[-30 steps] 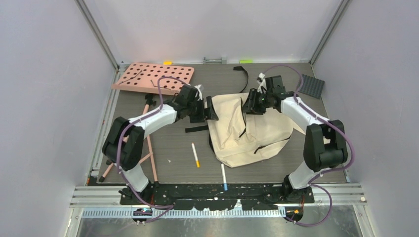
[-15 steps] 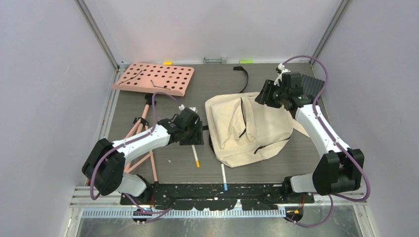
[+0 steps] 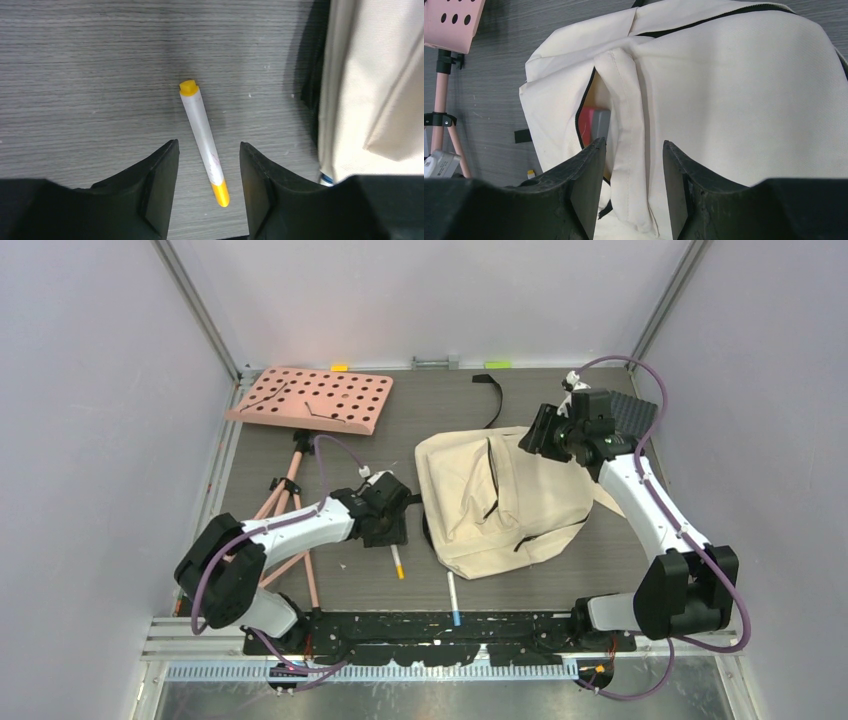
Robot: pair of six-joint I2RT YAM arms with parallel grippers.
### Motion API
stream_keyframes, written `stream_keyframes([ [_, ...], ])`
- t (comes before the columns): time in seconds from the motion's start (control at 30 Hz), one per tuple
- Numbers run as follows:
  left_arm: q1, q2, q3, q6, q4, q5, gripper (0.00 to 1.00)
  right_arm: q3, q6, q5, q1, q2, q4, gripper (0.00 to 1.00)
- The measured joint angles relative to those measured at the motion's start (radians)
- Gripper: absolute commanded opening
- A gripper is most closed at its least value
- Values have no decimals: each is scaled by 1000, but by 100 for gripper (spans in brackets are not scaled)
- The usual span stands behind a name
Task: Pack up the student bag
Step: Pick up the stationery from the center of the board.
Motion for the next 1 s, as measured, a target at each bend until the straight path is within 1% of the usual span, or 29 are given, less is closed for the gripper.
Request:
stream_keyframes([
  [0.17, -4, 55, 0, -1, -8, -20, 40, -10, 2, 7, 0, -10, -2, 51],
  [0.23, -4, 64, 0, 1, -8, -23, 39, -10, 2, 8, 0, -10, -1, 51],
  [0.33, -4, 69, 0, 2, -8, -26, 33, -10, 3, 11, 0, -10, -2, 51],
  [0.5, -4, 79, 0, 6, -7, -28, 28, -10, 5, 11, 0, -10, -1, 50],
  [0.6, -4, 80, 0, 8, -6, -28, 16, -10, 7, 11, 0, -10, -1, 50],
  [0.73, -4, 80, 3, 26, 0, -30, 11, -10, 10, 14, 0, -13, -3, 51],
  [0.87, -4, 53, 3, 71, 32, -35, 8, -2, 14, 3, 0, -19, -26, 51],
  [1.0, -4, -23, 18, 106, 77, -26, 4, 47, 18, -82, 0, -7, -51, 50],
])
